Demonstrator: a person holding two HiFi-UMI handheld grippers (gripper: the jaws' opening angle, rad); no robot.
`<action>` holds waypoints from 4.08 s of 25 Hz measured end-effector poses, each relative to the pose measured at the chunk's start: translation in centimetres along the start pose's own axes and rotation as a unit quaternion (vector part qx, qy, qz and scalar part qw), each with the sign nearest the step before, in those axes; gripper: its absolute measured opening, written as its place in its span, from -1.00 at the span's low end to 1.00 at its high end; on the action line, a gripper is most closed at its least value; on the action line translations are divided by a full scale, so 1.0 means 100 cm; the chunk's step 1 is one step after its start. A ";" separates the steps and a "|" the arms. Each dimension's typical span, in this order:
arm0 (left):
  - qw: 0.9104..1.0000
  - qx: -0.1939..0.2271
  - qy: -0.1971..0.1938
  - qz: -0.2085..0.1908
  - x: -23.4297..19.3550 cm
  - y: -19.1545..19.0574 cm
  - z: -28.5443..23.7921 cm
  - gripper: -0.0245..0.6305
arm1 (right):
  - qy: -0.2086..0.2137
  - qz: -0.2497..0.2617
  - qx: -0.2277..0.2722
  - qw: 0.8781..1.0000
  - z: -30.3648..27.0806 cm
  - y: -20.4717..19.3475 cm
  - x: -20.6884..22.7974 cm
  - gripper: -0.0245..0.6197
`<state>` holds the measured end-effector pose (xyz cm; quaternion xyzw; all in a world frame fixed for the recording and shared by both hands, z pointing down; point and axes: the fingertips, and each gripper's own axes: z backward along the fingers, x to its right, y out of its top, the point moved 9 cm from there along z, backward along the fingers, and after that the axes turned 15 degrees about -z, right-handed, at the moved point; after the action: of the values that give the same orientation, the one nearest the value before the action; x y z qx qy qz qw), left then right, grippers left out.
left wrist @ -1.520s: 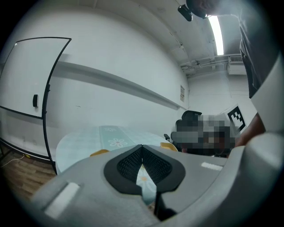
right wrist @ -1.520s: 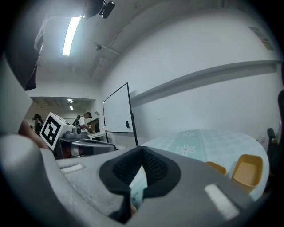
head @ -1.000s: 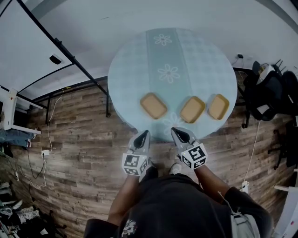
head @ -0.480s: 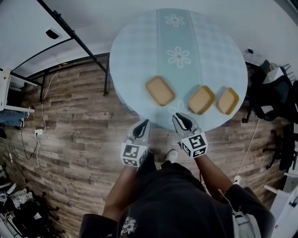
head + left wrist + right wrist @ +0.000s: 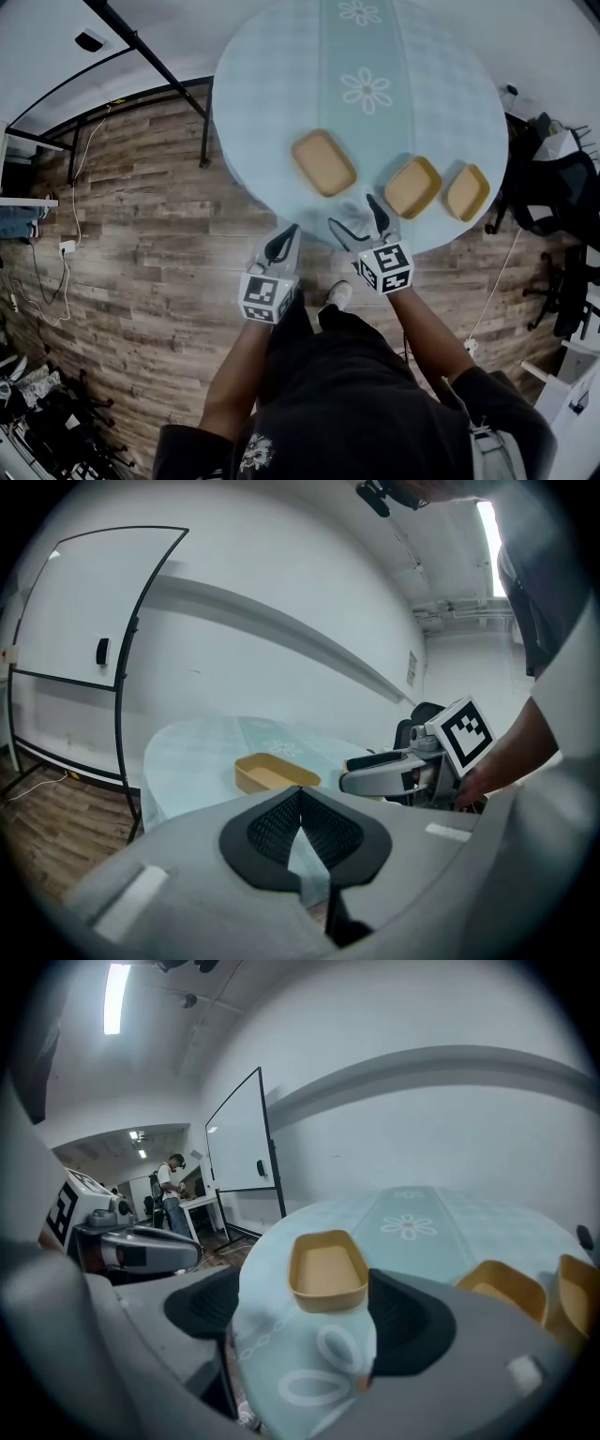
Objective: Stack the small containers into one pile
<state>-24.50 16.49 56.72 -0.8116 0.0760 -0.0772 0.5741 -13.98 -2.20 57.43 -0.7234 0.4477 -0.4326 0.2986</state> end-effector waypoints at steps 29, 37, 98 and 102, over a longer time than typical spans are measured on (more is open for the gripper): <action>0.999 -0.031 0.012 0.024 -0.021 -0.046 -0.003 -0.91 | -0.023 0.036 -0.087 0.995 -0.103 -0.017 0.041 0.90; 0.999 -0.031 0.011 0.014 -0.028 -0.046 0.000 -0.91 | -0.033 0.038 -0.099 0.994 -0.113 -0.018 0.040 0.90; 0.995 0.028 -0.069 -0.063 0.054 0.059 -0.012 -0.91 | -0.127 0.013 0.141 0.982 0.098 0.064 0.033 0.56; 0.995 0.033 -0.068 -0.066 0.067 0.069 -0.018 -0.91 | -0.141 0.015 0.147 0.979 0.125 0.061 0.044 0.56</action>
<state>-18.60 11.15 51.03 -0.7988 -0.0195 -0.0614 0.5982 -4.20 -8.25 48.41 -0.7186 0.3433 -0.3827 0.4683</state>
